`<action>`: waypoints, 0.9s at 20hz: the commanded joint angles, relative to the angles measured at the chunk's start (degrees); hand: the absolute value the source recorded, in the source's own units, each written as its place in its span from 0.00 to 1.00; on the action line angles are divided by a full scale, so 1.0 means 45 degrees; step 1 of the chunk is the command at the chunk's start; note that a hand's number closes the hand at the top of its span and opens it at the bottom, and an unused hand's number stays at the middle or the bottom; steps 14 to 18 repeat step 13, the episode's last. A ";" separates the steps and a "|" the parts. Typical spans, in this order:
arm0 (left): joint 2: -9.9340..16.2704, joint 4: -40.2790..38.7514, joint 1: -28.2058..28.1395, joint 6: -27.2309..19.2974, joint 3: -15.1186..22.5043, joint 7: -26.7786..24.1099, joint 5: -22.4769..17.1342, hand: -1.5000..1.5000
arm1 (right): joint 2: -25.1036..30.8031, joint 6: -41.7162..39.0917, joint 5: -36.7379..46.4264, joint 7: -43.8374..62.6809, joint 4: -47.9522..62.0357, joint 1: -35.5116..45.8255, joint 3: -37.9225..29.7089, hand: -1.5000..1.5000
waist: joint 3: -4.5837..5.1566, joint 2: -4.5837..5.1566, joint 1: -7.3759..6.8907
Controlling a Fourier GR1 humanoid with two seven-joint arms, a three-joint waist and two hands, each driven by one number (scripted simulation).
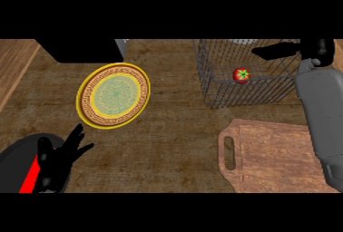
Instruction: Pick the tomato from the cutting board and place it in the basket
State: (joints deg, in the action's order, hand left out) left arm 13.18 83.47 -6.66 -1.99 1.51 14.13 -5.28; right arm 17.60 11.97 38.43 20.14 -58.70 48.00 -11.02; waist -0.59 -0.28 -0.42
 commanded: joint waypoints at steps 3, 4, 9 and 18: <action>-0.0282 -0.0756 0.0160 0.0028 0.0106 0.0556 0.0152 0.50 | 0.0404 0.0157 -0.1037 -0.0497 -0.0743 -0.0430 -0.0916 0.00 | 0.0130 0.0064 0.0103; -0.0249 -0.0067 -0.0383 -0.0029 0.0139 0.0574 0.0185 0.50 | 0.0381 0.0065 -0.1089 0.0430 -0.1164 -0.0220 -0.1031 0.00 | 0.0130 0.0037 0.0082; 0.0445 -0.0103 -0.0455 0.0894 -0.0527 0.0668 -0.0548 0.50 | 0.1549 -0.0423 -0.1884 0.0843 -0.2475 -0.1177 -0.2081 0.00 | 0.0130 0.0001 0.0235; -0.0106 -0.0568 -0.0257 0.0128 -0.0168 0.0461 0.0255 0.50 | 0.2532 -0.1676 -0.3068 0.0853 -0.3531 -0.2574 -0.3046 0.00 | 0.0132 -0.0004 0.0376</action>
